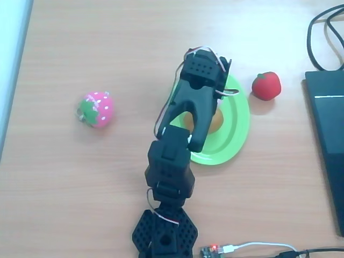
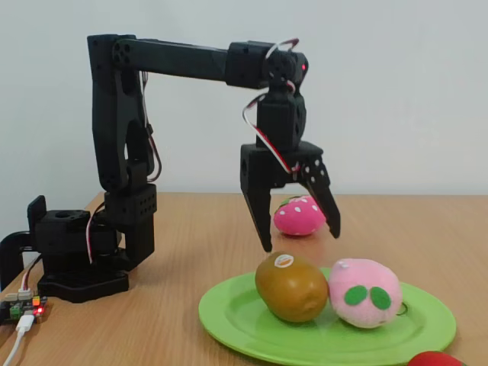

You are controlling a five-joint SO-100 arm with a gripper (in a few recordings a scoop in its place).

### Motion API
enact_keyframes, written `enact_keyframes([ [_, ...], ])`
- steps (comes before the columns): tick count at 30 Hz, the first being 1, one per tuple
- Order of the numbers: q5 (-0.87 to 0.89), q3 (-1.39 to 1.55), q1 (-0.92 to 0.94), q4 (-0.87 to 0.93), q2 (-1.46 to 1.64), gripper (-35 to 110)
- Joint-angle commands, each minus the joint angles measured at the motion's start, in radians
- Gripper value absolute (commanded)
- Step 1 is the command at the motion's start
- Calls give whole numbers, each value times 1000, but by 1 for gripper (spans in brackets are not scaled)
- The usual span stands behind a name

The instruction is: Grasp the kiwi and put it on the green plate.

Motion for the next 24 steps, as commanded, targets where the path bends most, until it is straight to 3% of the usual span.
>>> enact_keyframes([
  [1, 46, -17, -31, 32, 80, 36],
  [9, 95, 20, -138, 52, 227, 2],
  [14, 201, 106, -187, -31, 347, -3],
  [18, 431, 202, -218, -98, 456, -8],
  [24, 500, 522, -324, -232, 698, -8],
])
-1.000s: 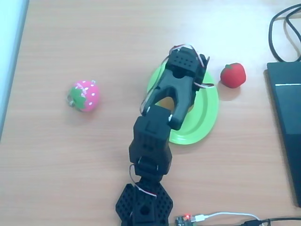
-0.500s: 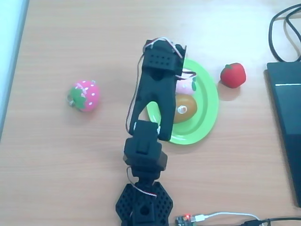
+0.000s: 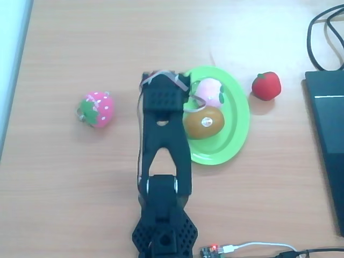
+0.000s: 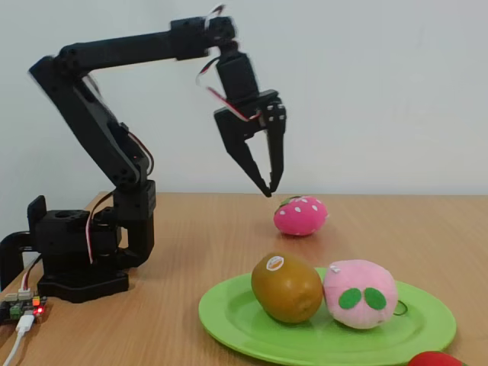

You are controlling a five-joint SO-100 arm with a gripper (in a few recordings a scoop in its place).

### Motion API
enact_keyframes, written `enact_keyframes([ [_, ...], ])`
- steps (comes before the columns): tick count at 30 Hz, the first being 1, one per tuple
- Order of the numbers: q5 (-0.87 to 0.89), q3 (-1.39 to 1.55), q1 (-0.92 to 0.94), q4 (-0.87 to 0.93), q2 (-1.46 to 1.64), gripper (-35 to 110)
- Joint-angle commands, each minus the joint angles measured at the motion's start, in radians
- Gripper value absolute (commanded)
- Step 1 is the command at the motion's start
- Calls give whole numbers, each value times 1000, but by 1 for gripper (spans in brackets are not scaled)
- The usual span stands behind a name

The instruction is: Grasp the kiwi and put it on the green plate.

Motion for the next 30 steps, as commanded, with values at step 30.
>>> enact_keyframes([
  [30, 135, 1086, -69, -296, 893, -8],
])
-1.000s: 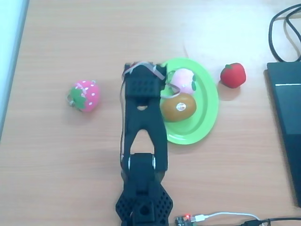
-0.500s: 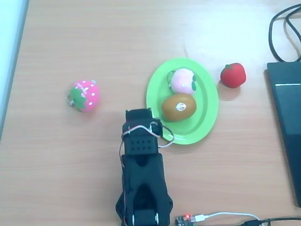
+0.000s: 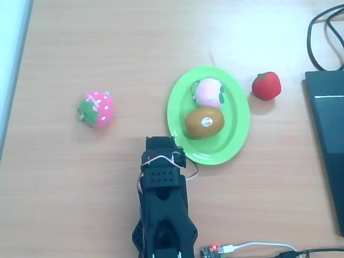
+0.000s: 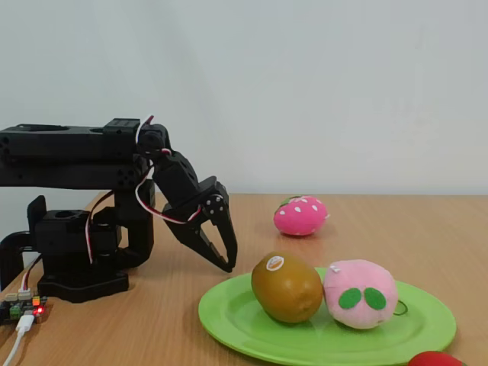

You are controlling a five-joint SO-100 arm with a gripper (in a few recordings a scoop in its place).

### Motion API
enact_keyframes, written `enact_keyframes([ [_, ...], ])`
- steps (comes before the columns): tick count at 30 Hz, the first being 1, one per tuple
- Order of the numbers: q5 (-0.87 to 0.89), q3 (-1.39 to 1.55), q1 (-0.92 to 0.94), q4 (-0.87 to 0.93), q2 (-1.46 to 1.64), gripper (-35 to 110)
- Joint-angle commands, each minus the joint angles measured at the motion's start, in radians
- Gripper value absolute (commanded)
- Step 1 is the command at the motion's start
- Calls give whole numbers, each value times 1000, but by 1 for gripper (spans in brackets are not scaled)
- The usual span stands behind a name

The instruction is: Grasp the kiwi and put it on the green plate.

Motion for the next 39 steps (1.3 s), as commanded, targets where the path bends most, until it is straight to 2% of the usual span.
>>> enact_keyframes([
  [1, -6, 21, -18, 51, 35, -8],
  [9, 8, 37, -2, 109, 138, -8],
  [39, -32, 38, -51, 109, 140, -8],
])
